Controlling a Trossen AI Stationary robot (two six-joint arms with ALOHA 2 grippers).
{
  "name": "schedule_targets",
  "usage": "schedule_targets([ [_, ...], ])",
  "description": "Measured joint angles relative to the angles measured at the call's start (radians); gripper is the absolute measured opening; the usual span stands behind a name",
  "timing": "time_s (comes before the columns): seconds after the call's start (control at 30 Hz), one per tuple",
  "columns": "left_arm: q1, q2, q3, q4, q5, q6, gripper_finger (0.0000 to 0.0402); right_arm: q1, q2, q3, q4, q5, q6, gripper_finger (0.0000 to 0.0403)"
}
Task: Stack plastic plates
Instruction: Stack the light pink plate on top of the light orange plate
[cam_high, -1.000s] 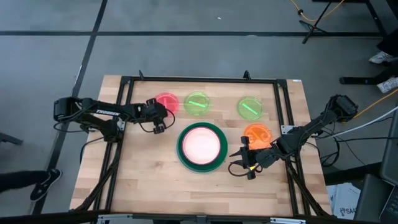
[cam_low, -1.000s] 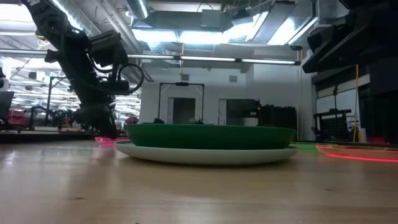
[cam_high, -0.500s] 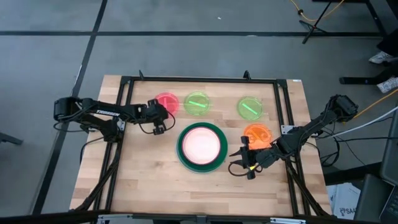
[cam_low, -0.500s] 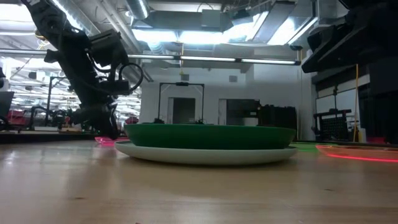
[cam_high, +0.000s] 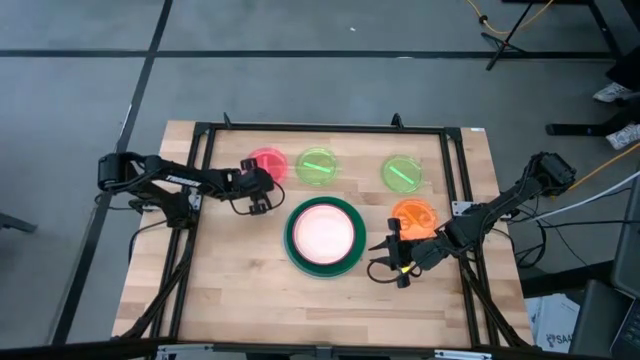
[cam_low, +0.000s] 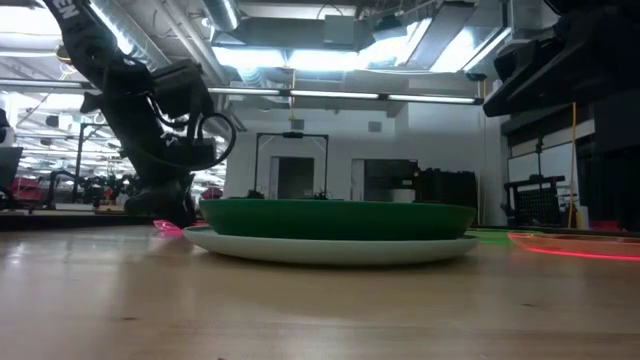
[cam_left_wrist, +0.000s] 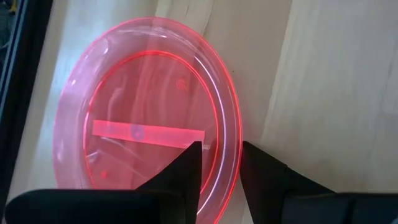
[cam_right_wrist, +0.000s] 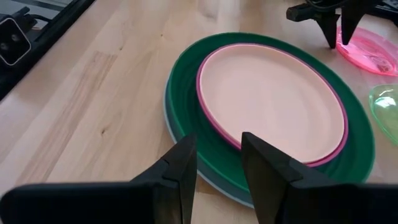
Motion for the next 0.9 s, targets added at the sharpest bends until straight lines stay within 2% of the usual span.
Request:
schedule_targets([
  [0.23, 0.025, 0.0, 0.0, -0.004, 0.044, -0.035, 0.009, 0.0, 0.0, 0.0, 0.0, 0.0, 0.0, 0.0117],
  [0.53, 0.004, -0.001, 0.0, -0.006, 0.064, -0.035, 0.0007, 0.0, 0.0, 0.0, 0.0, 0.0, 0.0, 0.0117],
  [0.9, -0.113, -0.01, 0.022, -0.018, 0.005, -0.085, 0.0003, 0.0, 0.0, 0.0, 0.0, 0.001, 0.0, 0.0117],
])
